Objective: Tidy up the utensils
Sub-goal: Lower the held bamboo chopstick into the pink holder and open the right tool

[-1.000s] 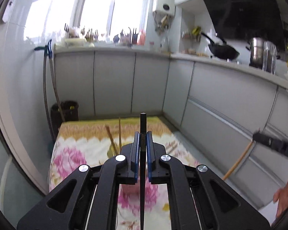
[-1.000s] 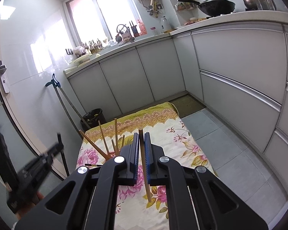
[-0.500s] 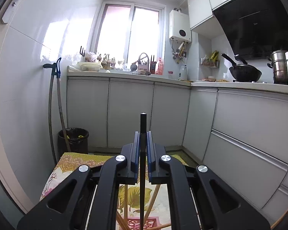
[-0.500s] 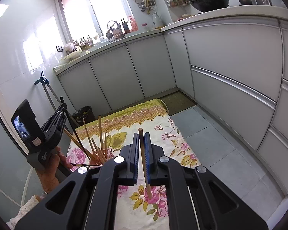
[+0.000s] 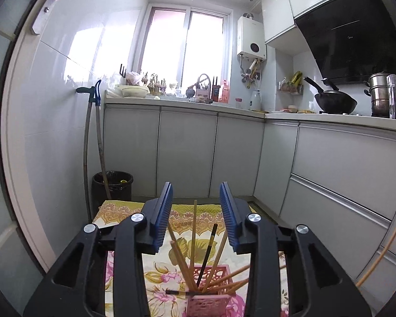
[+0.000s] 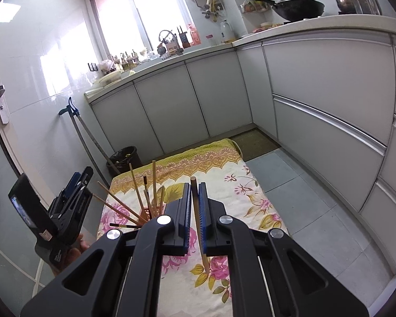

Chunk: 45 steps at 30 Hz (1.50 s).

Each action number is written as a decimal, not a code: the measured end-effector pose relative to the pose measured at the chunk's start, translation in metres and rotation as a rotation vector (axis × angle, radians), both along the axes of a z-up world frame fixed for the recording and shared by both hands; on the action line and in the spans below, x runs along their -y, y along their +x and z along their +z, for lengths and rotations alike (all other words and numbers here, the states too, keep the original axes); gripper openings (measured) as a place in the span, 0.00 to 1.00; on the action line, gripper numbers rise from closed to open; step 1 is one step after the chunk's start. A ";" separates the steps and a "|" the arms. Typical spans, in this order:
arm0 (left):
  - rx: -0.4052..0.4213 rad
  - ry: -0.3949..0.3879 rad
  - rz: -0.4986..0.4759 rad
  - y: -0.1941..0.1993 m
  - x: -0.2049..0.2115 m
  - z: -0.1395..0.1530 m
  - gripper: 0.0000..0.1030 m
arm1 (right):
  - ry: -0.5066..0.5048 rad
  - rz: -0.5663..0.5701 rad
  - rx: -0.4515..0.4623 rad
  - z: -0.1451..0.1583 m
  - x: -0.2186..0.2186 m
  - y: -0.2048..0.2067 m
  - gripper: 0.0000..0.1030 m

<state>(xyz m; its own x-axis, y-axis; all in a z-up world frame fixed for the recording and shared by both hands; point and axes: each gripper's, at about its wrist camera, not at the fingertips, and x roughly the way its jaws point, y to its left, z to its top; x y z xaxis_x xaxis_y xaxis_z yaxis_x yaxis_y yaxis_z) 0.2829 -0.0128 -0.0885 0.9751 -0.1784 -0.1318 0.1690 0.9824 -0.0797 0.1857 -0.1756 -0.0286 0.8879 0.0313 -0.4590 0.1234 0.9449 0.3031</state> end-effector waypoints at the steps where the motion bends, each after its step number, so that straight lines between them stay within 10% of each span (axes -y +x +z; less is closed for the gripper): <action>1: -0.010 0.009 0.005 -0.009 -0.004 0.003 0.33 | 0.004 0.010 0.005 0.003 -0.003 0.000 0.06; 13: -0.178 0.111 0.140 -0.057 -0.052 -0.008 0.33 | -0.026 0.097 0.129 0.053 -0.069 0.028 0.05; 20: -0.224 0.029 0.151 -0.047 -0.088 -0.009 0.33 | -0.071 0.074 0.220 0.074 -0.096 0.071 0.05; 34: -0.288 0.010 0.192 -0.031 -0.108 -0.020 0.33 | -0.109 0.058 0.132 -0.030 -0.111 0.150 0.06; 35: -0.287 0.011 0.196 -0.032 -0.106 -0.020 0.33 | -0.113 0.053 0.128 -0.033 -0.110 0.150 0.09; 38: -0.299 0.016 0.202 -0.030 -0.105 -0.020 0.36 | -0.095 0.054 0.139 -0.030 -0.108 0.145 0.66; 45: -0.242 0.019 0.233 -0.052 -0.089 -0.003 0.84 | -0.138 -0.089 0.163 0.008 -0.088 0.079 0.87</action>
